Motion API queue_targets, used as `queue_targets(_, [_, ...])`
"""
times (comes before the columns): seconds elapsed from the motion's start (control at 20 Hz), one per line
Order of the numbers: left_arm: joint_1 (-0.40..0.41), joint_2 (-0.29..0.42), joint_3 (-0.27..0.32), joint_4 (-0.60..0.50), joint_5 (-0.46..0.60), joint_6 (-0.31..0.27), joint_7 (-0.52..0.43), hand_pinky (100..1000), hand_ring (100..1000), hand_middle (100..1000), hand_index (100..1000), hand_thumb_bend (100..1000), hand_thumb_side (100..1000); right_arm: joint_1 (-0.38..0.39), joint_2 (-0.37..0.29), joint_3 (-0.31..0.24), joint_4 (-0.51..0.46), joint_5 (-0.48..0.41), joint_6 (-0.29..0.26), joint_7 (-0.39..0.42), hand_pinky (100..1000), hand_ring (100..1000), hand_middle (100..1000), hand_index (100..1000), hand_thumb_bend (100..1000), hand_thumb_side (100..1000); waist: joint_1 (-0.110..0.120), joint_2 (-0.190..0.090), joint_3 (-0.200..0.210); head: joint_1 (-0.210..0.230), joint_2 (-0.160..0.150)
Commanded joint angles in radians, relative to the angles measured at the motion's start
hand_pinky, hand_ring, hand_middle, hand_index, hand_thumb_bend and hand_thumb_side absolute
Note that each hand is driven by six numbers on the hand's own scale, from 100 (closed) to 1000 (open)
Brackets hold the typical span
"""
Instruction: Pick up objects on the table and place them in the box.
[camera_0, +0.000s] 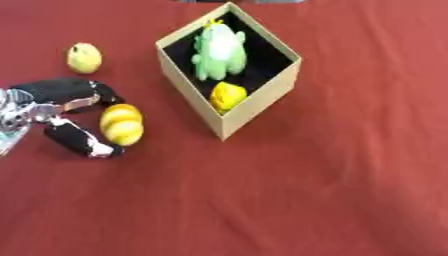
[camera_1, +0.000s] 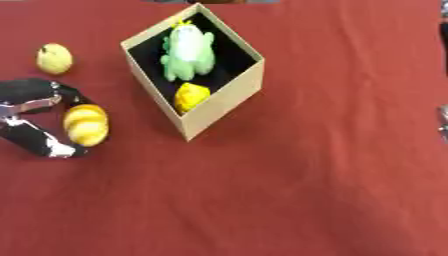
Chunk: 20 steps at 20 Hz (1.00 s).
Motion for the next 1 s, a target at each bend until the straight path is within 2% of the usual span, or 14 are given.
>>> queue_targets(0.05, [-0.002, 0.005, -0.001, 0.022, -0.003, 0.009, 0.029, 802, 771, 715, 854, 464, 575, -0.003, -0.015, -0.015, -0.021, -0.003, -0.001, -0.007, 847, 795, 752, 775, 100, 798, -0.001, -0.014, -0.002, -0.004, -0.013])
queue_targets(0.25, [-0.004, -0.001, -0.003, 0.034, -0.014, 0.013, 0.065, 766, 731, 667, 817, 407, 526, 0.001, -0.013, -0.018, -0.021, -0.004, -0.001, -0.011, 848, 795, 752, 775, 100, 798, 0.001, -0.012, -0.004, -0.006, -0.014])
queue_targets(0.6, [-0.003, -0.004, 0.003, 0.032, -0.006, 0.016, 0.114, 720, 671, 604, 769, 208, 447, 0.006, -0.012, -0.020, -0.021, -0.008, -0.002, -0.014, 849, 795, 752, 775, 100, 799, 0.001, -0.013, -0.004, -0.010, -0.013])
queue_targets(0.8, [0.002, 0.006, 0.016, -0.008, -0.006, 0.027, 0.153, 696, 640, 575, 747, 100, 408, 0.009, -0.014, -0.021, -0.021, -0.010, -0.001, -0.014, 849, 795, 752, 776, 100, 800, 0.000, -0.014, -0.002, -0.013, -0.012])
queue_targets(1.0, [0.003, 0.026, 0.043, -0.077, -0.005, 0.048, 0.189, 691, 632, 568, 742, 100, 399, 0.014, -0.016, -0.023, -0.021, -0.010, 0.000, -0.016, 849, 796, 752, 776, 100, 799, 0.000, -0.016, 0.002, -0.017, -0.008])
